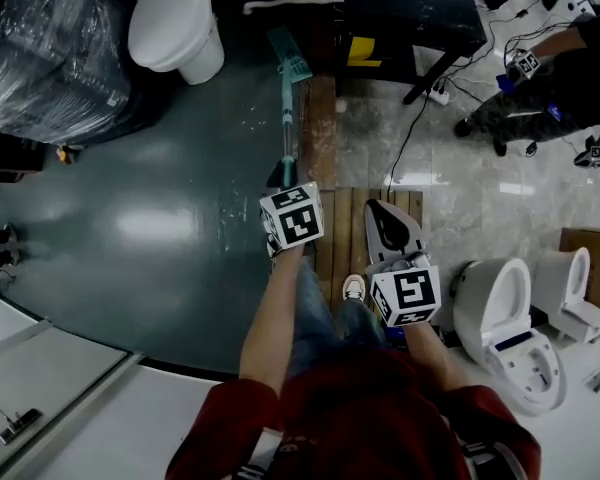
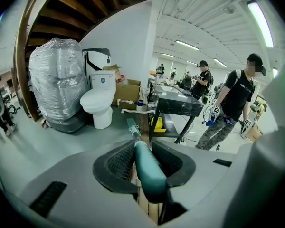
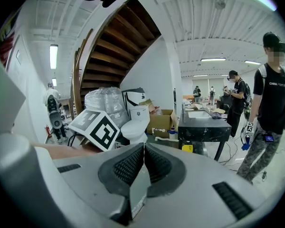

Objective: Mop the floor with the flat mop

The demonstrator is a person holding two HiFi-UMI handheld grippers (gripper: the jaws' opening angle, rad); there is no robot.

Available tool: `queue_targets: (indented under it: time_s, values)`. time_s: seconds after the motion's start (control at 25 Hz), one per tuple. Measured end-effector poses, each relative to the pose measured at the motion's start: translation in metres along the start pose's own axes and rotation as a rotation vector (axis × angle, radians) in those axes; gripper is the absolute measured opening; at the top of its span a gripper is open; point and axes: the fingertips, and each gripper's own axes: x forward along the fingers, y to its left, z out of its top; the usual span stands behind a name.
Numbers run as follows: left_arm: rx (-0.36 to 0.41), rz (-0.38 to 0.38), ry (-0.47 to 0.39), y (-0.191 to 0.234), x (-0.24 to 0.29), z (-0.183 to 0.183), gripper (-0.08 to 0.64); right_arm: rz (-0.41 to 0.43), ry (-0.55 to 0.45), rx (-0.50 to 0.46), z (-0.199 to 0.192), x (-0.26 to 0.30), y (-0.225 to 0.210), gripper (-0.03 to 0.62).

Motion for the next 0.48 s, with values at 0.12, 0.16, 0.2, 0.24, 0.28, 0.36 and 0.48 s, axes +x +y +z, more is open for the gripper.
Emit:
queue_targets:
  time_s: [0.12,0.16,0.2,0.24,0.28,0.36,0.48]
  values:
    - [-0.003,0.004,0.001,-0.004,-0.013,-0.006,0.126,0.002,-0.013,-0.005,0.003,-0.011,0.000,0.020]
    - [-0.003,0.006,0.002,-0.005,-0.018,-0.009,0.126,0.002,-0.015,-0.006,0.003,-0.015,0.000,0.020]
    - [-0.003,0.008,0.003,-0.007,-0.023,-0.011,0.126,0.003,-0.017,-0.006,0.003,-0.019,0.001,0.020]
    - [-0.004,0.010,0.006,-0.009,-0.028,-0.014,0.126,0.004,-0.019,-0.004,0.004,-0.023,0.001,0.018]
    - [-0.006,0.010,0.010,-0.010,-0.034,-0.017,0.126,0.006,-0.024,-0.003,0.005,-0.027,0.002,0.020]
    - [-0.008,0.013,0.014,-0.013,-0.046,-0.022,0.126,0.012,-0.034,0.000,0.006,-0.037,0.005,0.019]
    - [-0.003,0.021,0.012,-0.018,-0.066,-0.033,0.124,0.025,-0.042,-0.003,0.007,-0.055,0.009,0.020]
